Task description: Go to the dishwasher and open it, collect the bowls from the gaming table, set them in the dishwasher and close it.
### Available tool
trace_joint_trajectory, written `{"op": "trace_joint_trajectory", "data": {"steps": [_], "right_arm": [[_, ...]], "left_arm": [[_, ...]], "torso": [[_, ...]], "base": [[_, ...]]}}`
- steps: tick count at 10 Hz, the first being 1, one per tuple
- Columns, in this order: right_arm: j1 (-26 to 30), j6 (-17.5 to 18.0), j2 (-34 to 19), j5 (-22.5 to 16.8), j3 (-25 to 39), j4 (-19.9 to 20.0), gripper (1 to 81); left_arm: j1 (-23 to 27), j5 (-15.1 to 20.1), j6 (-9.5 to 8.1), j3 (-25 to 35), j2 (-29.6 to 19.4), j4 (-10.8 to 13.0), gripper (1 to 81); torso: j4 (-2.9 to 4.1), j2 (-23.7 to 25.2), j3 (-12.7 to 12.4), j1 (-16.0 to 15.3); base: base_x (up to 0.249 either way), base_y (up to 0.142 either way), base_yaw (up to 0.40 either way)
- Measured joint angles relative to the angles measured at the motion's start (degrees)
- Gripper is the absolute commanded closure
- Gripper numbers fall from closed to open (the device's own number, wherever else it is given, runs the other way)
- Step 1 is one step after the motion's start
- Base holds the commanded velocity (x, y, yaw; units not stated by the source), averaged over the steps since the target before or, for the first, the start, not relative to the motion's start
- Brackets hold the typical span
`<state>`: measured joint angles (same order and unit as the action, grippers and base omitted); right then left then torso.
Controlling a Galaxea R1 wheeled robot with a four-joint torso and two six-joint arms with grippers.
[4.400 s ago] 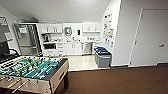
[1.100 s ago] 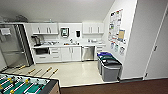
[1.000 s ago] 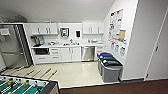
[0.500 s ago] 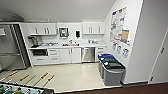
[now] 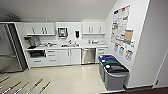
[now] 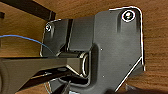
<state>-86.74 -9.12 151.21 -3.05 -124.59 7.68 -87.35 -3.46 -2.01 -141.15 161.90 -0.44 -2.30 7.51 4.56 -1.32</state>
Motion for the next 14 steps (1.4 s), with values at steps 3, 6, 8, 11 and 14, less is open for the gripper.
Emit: {"op": "trace_joint_trajectory", "data": {"steps": [3, 6, 8, 11, 14], "right_arm": [[0.1, 0.0, 0.0, -0.1, -0.5, 0.0, 1.0], [0.1, 0.0, -0.1, 0.0, -0.6, 0.0, 1.0], [0.1, 0.0, 0.1, 0.0, -0.7, 0.0, 1.0], [0.1, 0.0, 0.3, 0.0, -0.7, 0.0, 1.0], [0.1, 0.0, 0.8, -0.1, -0.7, 0.0, 1.0]], "left_arm": [[0.0, 0.0, 0.0, 0.0, 0.0, 0.0, 1.0], [0.0, 0.0, 0.0, 0.0, 0.1, 0.0, 1.0], [0.0, 0.0, 0.0, 0.0, 0.2, 0.0, 1.0], [0.0, 0.0, 0.0, -0.1, 0.2, 0.0, 1.0], [0.0, 0.0, 0.0, -0.3, 0.2, 0.0, 1.0]], "torso": [[0.0, 0.0, 0.0, 0.0], [0.0, 0.0, 0.0, 0.0], [0.0, 0.0, 0.0, 0.0], [0.0, 0.0, 0.0, 0.0], [0.0, 0.0, 0.0, 0.0]], "base": [[0.275, 0.0, 0.0], [0.275, 0.0, 0.0], [0.275, 0.0, 0.0], [0.275, 0.0, 0.0], [0.275, 0.0, 0.0]]}}
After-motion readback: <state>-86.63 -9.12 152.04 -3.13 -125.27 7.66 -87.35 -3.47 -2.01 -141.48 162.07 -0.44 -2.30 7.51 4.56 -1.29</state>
